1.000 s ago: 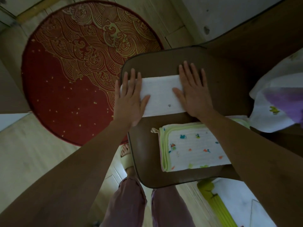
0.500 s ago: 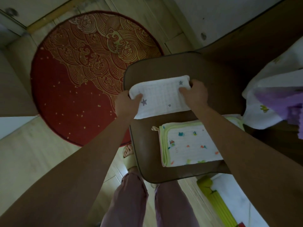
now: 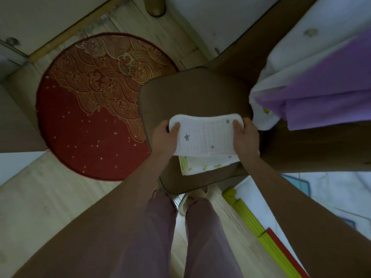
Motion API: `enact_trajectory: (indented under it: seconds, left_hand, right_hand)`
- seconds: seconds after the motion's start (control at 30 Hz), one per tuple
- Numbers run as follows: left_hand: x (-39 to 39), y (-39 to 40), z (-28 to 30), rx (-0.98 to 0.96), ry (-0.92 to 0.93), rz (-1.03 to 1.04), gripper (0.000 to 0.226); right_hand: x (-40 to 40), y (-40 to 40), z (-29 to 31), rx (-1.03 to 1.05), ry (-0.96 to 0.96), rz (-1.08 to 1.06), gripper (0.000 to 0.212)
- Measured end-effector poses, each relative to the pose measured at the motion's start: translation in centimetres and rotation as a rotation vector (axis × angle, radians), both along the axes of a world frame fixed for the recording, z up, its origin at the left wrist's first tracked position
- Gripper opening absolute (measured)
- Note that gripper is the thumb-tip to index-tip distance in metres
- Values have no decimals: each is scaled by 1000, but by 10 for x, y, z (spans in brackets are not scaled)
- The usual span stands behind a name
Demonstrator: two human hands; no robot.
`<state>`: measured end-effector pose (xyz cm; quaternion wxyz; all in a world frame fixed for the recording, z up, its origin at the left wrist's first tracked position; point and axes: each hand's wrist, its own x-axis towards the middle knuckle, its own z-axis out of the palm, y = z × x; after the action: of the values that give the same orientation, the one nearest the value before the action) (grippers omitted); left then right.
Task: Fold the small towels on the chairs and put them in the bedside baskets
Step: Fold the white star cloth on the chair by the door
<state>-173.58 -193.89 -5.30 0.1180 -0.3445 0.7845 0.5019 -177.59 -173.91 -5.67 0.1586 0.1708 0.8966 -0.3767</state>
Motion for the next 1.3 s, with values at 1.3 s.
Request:
enact_trajectory:
  seconds: [1.3]
  left_hand:
    - [-13,25,-87,-84,-198,-538,35]
  right_hand:
    - [-55,-18,-110,344,-93,726,80]
